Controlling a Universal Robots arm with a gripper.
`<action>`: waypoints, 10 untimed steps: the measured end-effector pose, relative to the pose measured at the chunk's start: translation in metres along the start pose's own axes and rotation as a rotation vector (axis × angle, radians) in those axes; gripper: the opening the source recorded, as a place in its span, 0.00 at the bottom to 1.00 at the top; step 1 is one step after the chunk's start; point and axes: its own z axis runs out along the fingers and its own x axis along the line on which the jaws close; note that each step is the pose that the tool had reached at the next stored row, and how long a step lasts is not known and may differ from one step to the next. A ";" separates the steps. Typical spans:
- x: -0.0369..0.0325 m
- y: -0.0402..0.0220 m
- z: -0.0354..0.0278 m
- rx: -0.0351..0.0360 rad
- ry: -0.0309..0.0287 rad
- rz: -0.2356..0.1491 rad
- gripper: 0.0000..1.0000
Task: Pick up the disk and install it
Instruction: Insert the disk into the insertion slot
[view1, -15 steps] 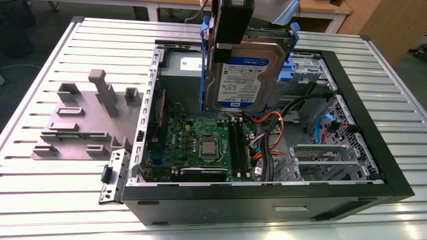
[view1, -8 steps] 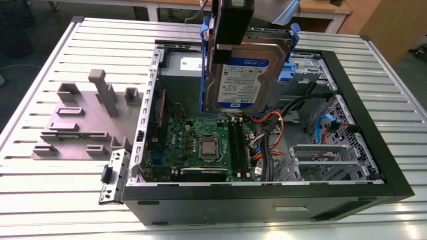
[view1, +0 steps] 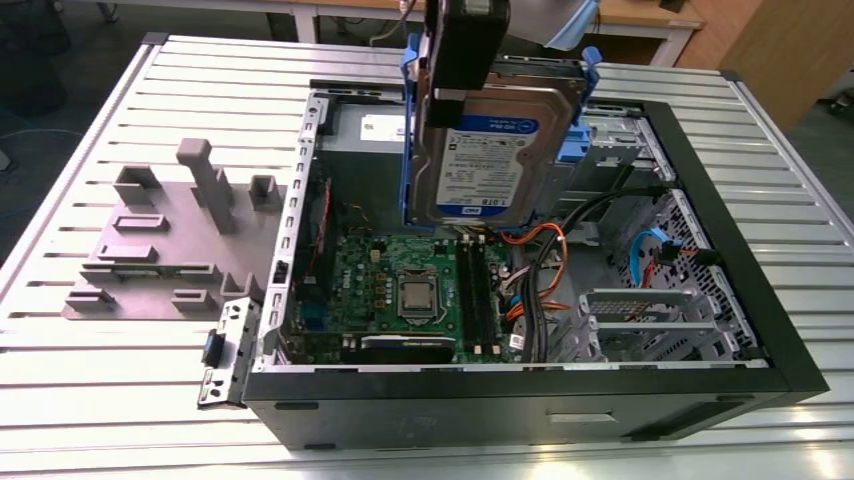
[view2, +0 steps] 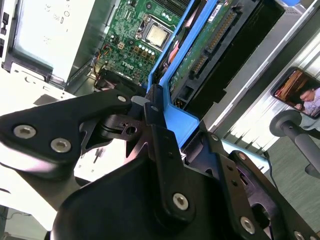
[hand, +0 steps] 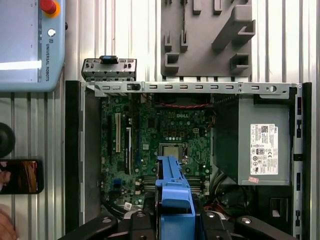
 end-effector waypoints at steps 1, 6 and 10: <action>-0.0001 -0.0009 0.0000 0.0000 0.0000 0.000 0.36; -0.0002 -0.0071 -0.0001 -0.0001 0.0001 0.000 0.36; -0.0003 -0.0089 -0.0001 0.0000 0.0000 0.000 0.36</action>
